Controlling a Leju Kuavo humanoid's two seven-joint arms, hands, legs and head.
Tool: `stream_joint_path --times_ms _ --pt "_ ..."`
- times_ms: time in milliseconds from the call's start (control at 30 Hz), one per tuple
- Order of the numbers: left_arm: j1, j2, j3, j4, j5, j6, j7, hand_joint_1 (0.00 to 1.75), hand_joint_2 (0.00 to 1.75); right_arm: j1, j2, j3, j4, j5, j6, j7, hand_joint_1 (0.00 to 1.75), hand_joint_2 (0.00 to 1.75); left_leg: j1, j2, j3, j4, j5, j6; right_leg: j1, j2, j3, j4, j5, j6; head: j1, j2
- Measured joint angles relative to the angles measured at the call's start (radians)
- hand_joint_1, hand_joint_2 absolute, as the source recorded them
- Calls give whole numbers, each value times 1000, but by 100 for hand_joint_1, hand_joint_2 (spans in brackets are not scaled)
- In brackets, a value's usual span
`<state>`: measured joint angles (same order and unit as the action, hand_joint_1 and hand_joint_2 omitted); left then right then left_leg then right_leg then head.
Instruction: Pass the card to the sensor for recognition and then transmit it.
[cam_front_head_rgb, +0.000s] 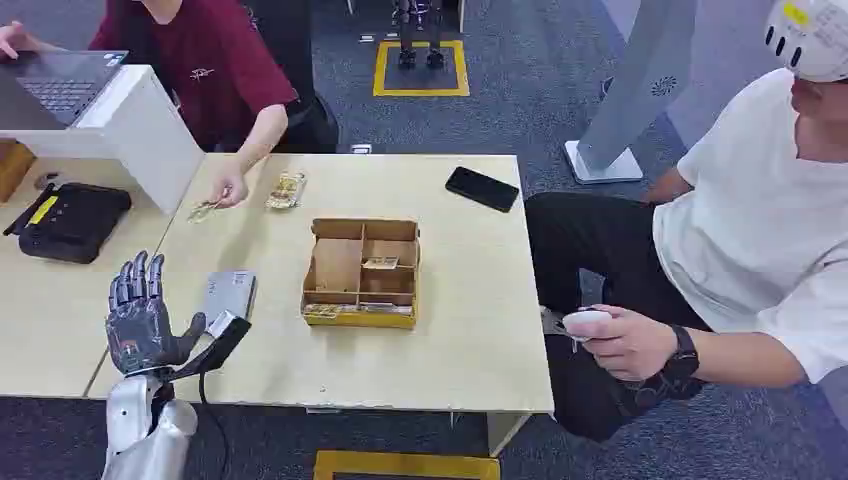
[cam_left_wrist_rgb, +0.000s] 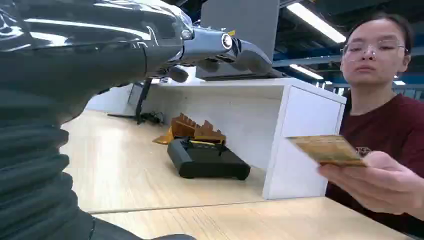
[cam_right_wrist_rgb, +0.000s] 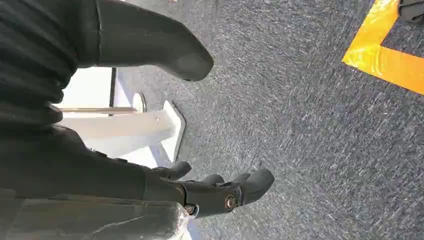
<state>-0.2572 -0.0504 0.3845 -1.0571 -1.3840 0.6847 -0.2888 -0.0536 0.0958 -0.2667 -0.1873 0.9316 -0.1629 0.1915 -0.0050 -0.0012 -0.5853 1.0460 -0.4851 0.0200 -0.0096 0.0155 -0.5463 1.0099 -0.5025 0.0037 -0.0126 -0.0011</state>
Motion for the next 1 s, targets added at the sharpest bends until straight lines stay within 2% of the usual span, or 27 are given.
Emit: stream_joint_path --times_ms 400,700,900,933,967,1000 --pt "0 -6 0 -10 17 0 -26 0 175 0 0 -3 0 10 0 0 0 175 0 0 0 0 0 0 0 0 0 0 0 0 0 0" --pt "0 -34 43 -74 43 0 -109 0 175 0 0 -12 0 23 0 0 0 175 0 0 0 0 0 0 0 0 0 0 0 0 0 0" --pt "0 -52 74 -95 43 0 -122 0 175 0 0 -21 0 26 0 -3 0 175 0 0 0 0 0 0 0 0 0 0 0 0 0 0" --pt "0 -54 78 -97 43 0 -124 58 175 0 0 -21 0 26 0 -3 0 175 0 0 0 0 0 0 0 0 0 0 0 0 0 0" --pt "0 -55 80 -98 40 0 -128 161 175 0 0 -22 0 26 0 -3 0 175 0 0 0 0 0 0 0 0 0 0 0 0 0 0" --pt "0 -58 83 -100 40 0 -132 175 175 -1 0 -23 0 27 0 -3 0 175 0 0 0 0 0 0 0 0 0 0 0 0 0 0"
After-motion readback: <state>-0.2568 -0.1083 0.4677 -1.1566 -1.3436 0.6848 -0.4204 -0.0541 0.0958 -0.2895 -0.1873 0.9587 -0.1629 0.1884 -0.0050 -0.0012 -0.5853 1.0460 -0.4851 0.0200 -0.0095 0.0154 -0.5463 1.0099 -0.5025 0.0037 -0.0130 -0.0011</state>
